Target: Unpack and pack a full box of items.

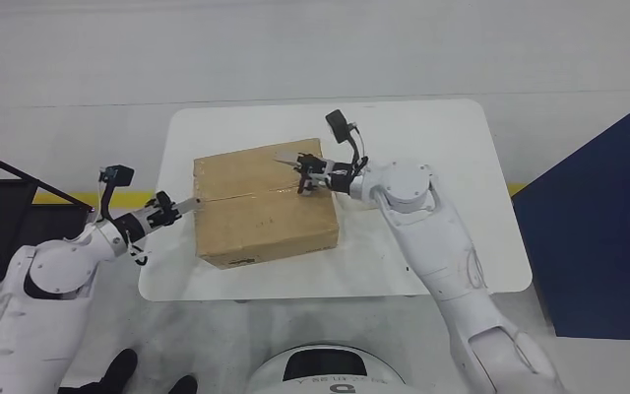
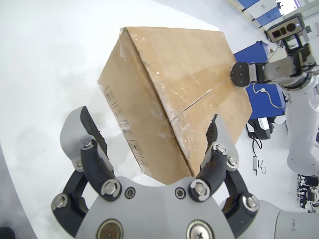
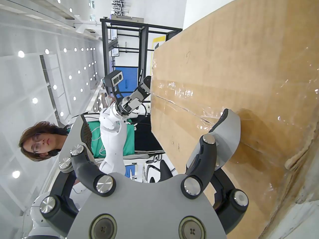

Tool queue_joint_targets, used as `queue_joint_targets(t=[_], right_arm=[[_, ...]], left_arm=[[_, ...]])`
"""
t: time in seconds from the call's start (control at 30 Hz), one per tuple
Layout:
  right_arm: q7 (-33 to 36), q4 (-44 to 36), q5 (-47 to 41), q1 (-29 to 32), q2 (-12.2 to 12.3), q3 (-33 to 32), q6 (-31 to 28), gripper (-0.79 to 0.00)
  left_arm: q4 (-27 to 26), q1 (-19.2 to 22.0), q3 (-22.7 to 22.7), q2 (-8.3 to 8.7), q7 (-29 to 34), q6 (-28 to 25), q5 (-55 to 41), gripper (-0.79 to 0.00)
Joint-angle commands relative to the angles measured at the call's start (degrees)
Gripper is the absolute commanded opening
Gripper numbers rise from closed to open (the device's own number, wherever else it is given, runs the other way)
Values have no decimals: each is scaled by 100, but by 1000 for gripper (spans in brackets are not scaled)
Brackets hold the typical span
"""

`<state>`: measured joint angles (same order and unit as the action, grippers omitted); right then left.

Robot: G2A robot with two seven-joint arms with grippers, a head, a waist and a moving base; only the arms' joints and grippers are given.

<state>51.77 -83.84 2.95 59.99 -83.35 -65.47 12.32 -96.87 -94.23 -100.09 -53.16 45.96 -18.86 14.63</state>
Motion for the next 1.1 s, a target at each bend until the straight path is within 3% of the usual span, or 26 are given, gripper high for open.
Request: queue_joint_targets(t=[0.0, 0.23, 0.47, 0.73, 0.87, 1.07], right_arm=[[-23, -24, 17, -3, 11, 22, 12, 0], [-77, -38, 97, -49, 41, 137, 143, 0], [-133, 19, 96, -83, 65, 229, 181, 0], [-179, -191, 60, 133, 153, 66, 71, 0], [-324, -459, -26, 307, 195, -55, -167, 0], [-788, -1013, -887, 906, 264, -679, -1063, 0]], left_arm=[[71, -56, -4, -7, -146, 188, 93, 0], [102, 124, 166, -56, -555, 1077, 132, 0], [-210, 309, 406, -77, -620, 1094, 255, 0], [-38, 608, 990, -86, -235, 1071, 846, 0], [53, 692, 1101, -99, -280, 1062, 875, 0], [23, 715, 1085, -96, -302, 1100, 934, 0]])
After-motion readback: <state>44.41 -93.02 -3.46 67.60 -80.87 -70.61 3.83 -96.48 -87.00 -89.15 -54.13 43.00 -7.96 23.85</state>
